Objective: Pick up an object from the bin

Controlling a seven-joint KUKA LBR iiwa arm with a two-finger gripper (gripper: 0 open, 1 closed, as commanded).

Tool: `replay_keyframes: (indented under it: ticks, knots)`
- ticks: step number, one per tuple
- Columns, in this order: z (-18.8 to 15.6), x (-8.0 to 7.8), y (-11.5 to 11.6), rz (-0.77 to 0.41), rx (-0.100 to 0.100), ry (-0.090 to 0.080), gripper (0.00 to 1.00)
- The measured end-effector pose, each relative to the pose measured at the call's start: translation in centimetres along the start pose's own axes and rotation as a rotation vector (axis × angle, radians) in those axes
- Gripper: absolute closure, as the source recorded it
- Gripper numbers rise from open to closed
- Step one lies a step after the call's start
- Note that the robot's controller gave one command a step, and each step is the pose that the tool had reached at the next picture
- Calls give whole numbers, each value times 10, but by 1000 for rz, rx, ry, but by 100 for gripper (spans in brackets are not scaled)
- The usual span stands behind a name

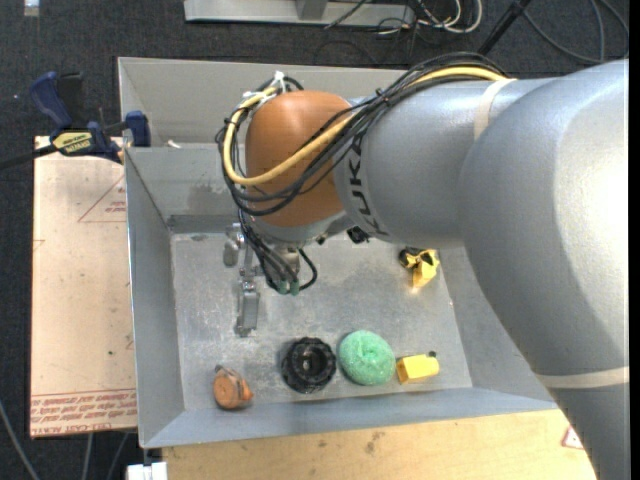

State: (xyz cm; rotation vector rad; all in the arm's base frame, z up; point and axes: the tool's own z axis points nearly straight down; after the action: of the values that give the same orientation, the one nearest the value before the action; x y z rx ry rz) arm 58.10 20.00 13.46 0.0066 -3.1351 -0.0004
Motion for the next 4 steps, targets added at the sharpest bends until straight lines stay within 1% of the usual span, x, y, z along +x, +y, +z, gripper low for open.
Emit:
replay_keyframes:
  ticks: [1,2,3,4]
  knots:
    - [-5,-2,-1,3,-1,-7,0]
    - [-38,-13,-36,-28,-1,-6,0]
    - [-32,31,-41,-81,0,-12,0]
    - [-17,50,-61,-127,-2,0,0]
